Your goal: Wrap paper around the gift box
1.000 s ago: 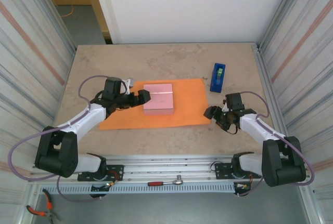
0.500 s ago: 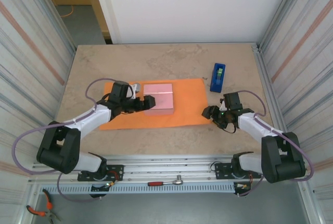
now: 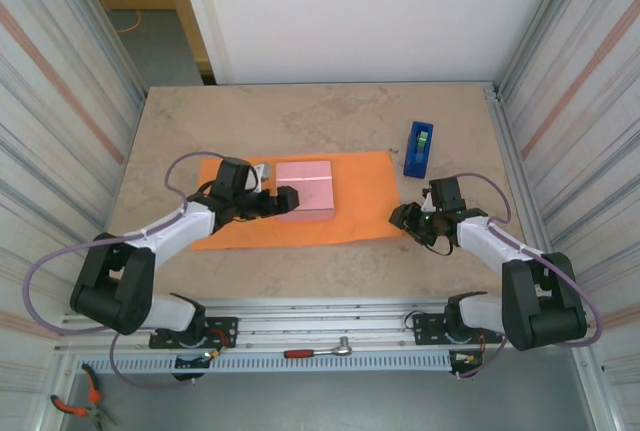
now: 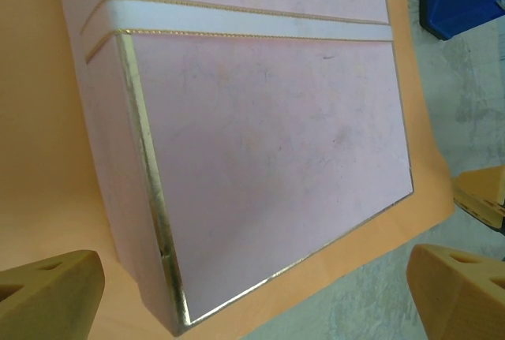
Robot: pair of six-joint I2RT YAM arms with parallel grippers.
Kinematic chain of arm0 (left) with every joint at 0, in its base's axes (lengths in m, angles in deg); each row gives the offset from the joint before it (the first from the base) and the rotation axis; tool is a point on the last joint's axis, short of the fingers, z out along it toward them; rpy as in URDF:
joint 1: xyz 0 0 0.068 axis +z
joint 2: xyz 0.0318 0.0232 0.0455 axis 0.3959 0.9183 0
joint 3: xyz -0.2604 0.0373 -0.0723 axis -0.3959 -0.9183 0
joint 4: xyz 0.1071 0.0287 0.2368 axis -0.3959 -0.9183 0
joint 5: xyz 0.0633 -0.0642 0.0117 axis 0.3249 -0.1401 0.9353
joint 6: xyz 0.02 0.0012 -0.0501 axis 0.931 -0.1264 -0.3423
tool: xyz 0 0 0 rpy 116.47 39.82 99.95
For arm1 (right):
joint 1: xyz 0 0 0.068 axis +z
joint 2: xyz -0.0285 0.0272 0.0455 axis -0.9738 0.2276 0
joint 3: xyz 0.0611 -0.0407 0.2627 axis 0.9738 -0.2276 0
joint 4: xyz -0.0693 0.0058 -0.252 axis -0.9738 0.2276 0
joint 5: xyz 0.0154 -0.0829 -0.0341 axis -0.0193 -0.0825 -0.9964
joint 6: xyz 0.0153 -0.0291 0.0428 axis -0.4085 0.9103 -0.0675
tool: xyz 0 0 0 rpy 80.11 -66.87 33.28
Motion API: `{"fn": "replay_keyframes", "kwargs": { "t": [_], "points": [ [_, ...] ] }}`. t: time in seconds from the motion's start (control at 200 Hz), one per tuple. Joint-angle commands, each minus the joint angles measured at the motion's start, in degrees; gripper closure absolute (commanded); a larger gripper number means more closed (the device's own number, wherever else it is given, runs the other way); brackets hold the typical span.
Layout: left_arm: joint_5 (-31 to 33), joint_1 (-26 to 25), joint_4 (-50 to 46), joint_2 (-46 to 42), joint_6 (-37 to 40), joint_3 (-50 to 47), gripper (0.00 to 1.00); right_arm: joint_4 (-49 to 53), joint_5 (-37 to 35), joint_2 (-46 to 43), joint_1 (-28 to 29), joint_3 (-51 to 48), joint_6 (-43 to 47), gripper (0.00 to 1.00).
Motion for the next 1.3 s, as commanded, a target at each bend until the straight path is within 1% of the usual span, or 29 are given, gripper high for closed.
{"fn": "replay_keyframes", "kwargs": {
  "t": [0.0,0.045,0.115,0.21,0.331,0.496,0.541,0.561,0.621,0.787,0.807,0.882,1.067,1.193,1.293],
  "points": [
    [1.42,1.2,-2.69,-3.1,2.17,1.99,0.01,-0.59,0.31,0.45,0.42,-0.43,-1.18,0.49],
    [1.62,1.63,-3.24,-3.8,2.34,2.07,0.01,-0.68,0.32,0.53,0.42,-0.61,-1.17,0.48],
    [1.6,2.18,-3.84,-4.66,2.63,2.24,0.01,-0.85,0.32,0.76,0.42,-0.82,-1.17,0.41],
    [1.72,2.55,-4.33,-5.36,3.01,2.46,0.01,-1.87,0.27,1.04,0.42,-1.52,-1.17,0.4],
    [1.52,2.72,-4.45,-5.64,3.18,2.51,0.01,-2.99,0.13,1.27,0.34,-1.87,-1.04,0.4],
    [1.35,2.94,-4.18,-5.63,3.23,2.43,0.01,-3.63,0.7,1.88,0.18,-1.92,-1.11,0.48],
    [1.29,3.11,-4.21,-5.63,3.15,2.56,0.01,-3.63,0.97,1.66,0.07,-1.84,-1.31,0.51],
    [1.1,3.23,-4.2,-5.71,3.08,2.59,0.01,-3.68,1.09,1.53,0.07,-1.75,-1.37,0.56],
    [0.43,3.73,-3.86,-5.7,2.73,2.79,0.01,-3.63,1.26,0.79,0.12,-1.57,-1.7,0.65],
    [-1.74,5.22,-4.1,-5.33,2.27,4.29,0.01,-1.94,1.82,-1.45,1.34,2.02,-1.04,0.98],
    [-2.03,5.29,-4.12,-5.21,2.24,4.52,0.01,-1.34,1.81,-1.6,1.81,2.89,-0.78,1.0],
    [-2.73,5.4,-4.93,-5.02,2.57,5.81,0.01,1.07,1.11,-1.68,4.03,6.29,0.2,1.0],
    [-5.98,5.38,-5.17,-3.82,1.97,8.54,0.01,4.29,-0.37,0.42,11.91,14.75,0.84,1.0],
    [-8.32,5.31,-3.3,-2.73,0.15,9.61,0.01,4.24,-1.3,3.27,18.61,19.48,0.45,1.0],
    [-10.7,4.93,-1.35,-1.68,-1.04,10.7,0.05,3.52,-1.77,6.46,23.89,23.12,-0.03,1.0]
  ]
}}
